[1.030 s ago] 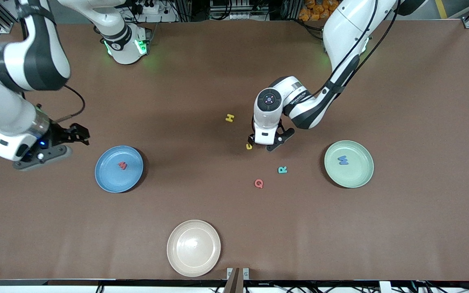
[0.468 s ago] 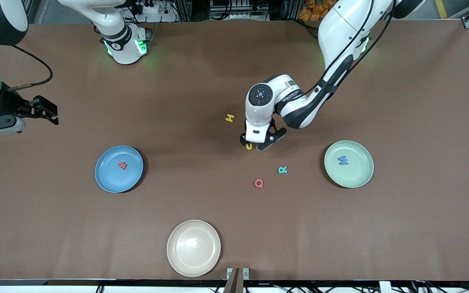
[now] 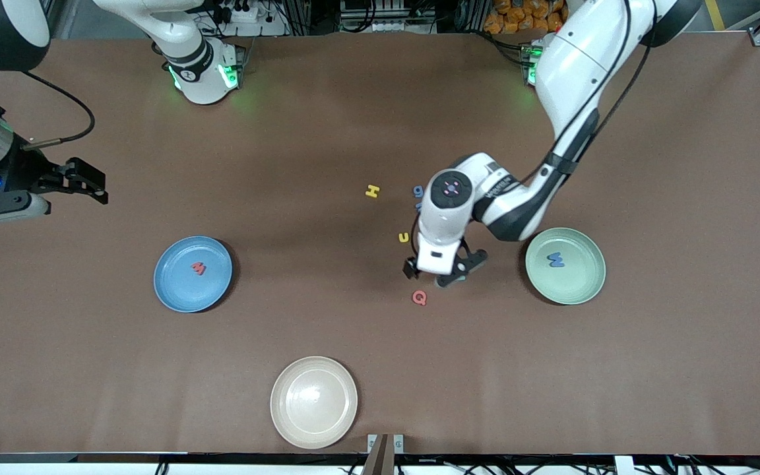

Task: Sort upper and lower case letters into plates
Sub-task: 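Lower the left gripper onto the cyan R and grasp it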

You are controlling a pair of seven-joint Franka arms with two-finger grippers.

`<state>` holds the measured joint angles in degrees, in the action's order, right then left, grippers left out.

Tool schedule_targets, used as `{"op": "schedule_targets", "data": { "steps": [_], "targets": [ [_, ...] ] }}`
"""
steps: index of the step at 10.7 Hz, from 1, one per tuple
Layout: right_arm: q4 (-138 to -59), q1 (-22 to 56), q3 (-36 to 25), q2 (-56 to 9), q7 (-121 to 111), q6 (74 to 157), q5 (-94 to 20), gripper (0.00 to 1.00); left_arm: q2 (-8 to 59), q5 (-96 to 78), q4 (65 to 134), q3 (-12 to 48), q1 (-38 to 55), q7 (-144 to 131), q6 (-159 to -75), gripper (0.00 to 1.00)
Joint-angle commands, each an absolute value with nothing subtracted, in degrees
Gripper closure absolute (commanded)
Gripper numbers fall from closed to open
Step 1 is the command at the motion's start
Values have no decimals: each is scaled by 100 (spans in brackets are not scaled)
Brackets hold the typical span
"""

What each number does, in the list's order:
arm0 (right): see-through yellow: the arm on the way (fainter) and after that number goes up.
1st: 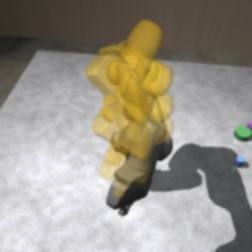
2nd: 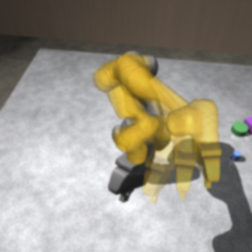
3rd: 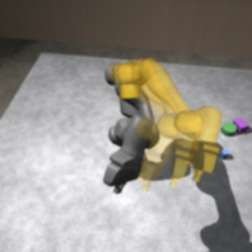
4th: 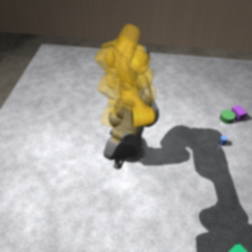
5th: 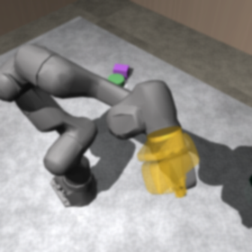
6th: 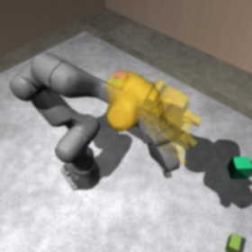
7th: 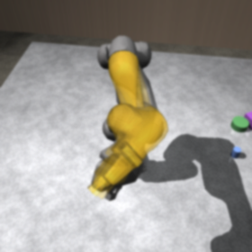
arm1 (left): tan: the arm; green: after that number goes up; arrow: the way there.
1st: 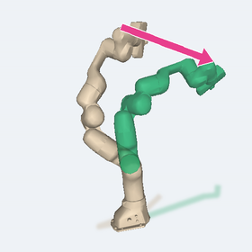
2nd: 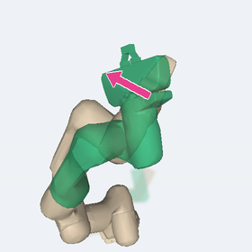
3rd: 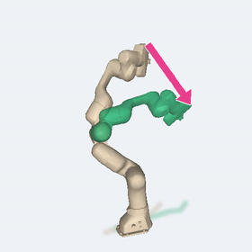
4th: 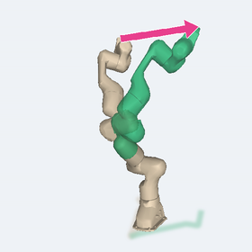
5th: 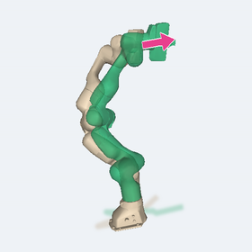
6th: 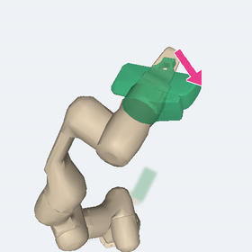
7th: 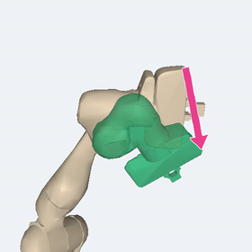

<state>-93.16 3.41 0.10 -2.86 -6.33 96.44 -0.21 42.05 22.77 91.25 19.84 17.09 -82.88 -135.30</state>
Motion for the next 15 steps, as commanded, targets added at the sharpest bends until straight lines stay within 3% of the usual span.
{"op": "schedule_targets", "data": {
  "steps": [1, 7, 15],
  "targets": [
    [-9211, 387, -26, -404, -396, 9659, -167, 0, 4456, 1971, 8886, 1689, 1592, -8226, -13500, 0],
    [-9211, 545, -9, -597, 87, 9914, -202, 0, 4912, 1653, 8492, 1433, 1643, -8709, -13509, 0],
    [-9202, 703, 0, -773, 483, 10037, -202, 0, 4817, 1521, 8640, 1608, 1644, -8815, -13430, 3]
  ]
}}
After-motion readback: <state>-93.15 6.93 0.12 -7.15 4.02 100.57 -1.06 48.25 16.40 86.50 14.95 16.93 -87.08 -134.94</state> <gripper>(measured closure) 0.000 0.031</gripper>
